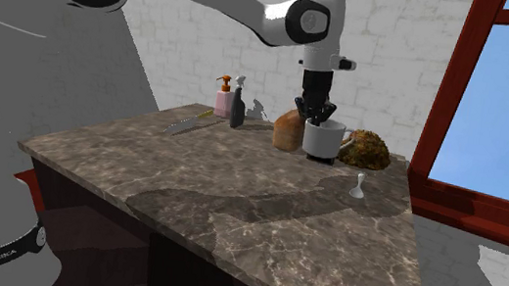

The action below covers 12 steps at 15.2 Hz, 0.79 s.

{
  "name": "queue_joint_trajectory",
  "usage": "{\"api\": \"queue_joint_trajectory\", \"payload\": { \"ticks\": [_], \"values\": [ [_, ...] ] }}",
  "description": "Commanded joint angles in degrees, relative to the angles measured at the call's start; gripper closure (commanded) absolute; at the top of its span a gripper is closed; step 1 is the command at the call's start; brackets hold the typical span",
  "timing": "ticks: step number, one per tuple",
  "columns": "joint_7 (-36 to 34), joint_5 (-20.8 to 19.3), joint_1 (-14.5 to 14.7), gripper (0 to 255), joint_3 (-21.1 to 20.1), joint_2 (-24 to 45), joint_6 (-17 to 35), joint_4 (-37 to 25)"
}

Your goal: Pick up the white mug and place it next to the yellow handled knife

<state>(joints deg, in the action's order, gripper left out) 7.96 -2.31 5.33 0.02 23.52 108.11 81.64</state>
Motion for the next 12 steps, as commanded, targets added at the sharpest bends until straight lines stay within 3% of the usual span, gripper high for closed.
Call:
{"api": "queue_joint_trajectory", "payload": {
  "ticks": [1, 3, 12],
  "values": [
    [0.13, 0.02, -0.05, 255, 0.02, -0.10, -1.50, -1.39],
    [0.17, 0.04, -0.04, 255, 0.02, -0.15, -2.68, -2.53],
    [-9.48, -1.12, 6.05, 255, -3.04, -12.58, 2.20, 15.20]
  ]
}}
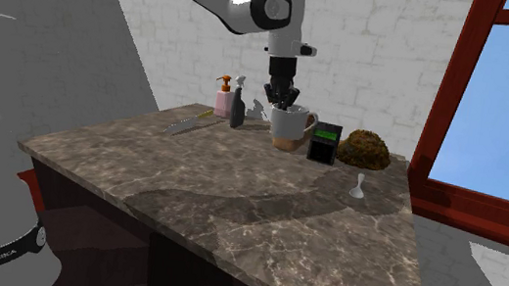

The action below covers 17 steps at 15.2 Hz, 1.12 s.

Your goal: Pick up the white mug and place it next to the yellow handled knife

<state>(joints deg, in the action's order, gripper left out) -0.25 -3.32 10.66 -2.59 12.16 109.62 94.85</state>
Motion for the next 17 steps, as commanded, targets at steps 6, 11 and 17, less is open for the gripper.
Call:
{"api": "queue_joint_trajectory", "payload": {
  "ticks": [6, 11, 17],
  "values": [
    [-8.33, -0.42, 4.62, 255, -3.35, -6.98, 2.08, 9.49],
    [-14.49, -0.38, 7.88, 255, -6.21, -10.42, 2.53, 13.69],
    [-22.21, -0.18, 11.77, 255, -10.09, -12.85, 2.46, 16.47]
  ]
}}
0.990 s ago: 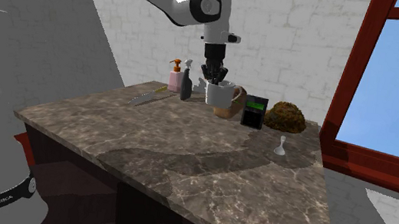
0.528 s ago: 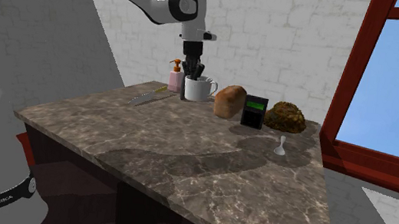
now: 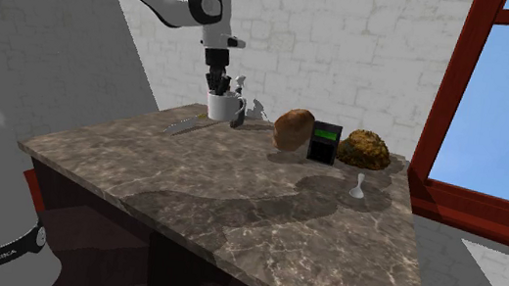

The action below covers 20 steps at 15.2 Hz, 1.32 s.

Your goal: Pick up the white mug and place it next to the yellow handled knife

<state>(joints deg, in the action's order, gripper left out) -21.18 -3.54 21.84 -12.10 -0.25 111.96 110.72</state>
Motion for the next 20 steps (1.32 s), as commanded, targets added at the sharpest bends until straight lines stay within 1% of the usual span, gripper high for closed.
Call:
{"api": "queue_joint_trajectory", "payload": {
  "ticks": [1, 6, 11, 20],
  "values": [
    [-2.60, 0.08, 1.25, 255, -1.26, -0.66, 0.06, 0.83],
    [-9.36, 0.08, 4.58, 255, -4.72, -0.93, -0.44, 0.99],
    [-16.92, -0.42, 8.19, 255, -8.52, 0.40, -1.33, -0.69],
    [-17.85, -1.34, 8.27, 255, -8.55, 2.17, 5.31, 4.34]
  ]
}}
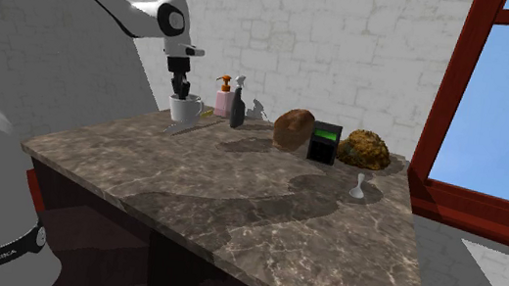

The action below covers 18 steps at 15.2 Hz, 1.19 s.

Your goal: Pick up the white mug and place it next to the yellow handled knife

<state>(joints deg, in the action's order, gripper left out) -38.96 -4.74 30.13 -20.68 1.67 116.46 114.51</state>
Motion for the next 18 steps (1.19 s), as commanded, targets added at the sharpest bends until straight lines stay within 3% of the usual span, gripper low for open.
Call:
{"api": "queue_joint_trajectory", "payload": {
  "ticks": [1, 18],
  "values": [
    [-0.20, -0.27, -0.01, 255, 0.03, 0.50, 1.54, 1.05],
    [-3.13, -3.74, 0.37, 255, 0.38, 6.56, 13.40, 7.42]
  ]
}}
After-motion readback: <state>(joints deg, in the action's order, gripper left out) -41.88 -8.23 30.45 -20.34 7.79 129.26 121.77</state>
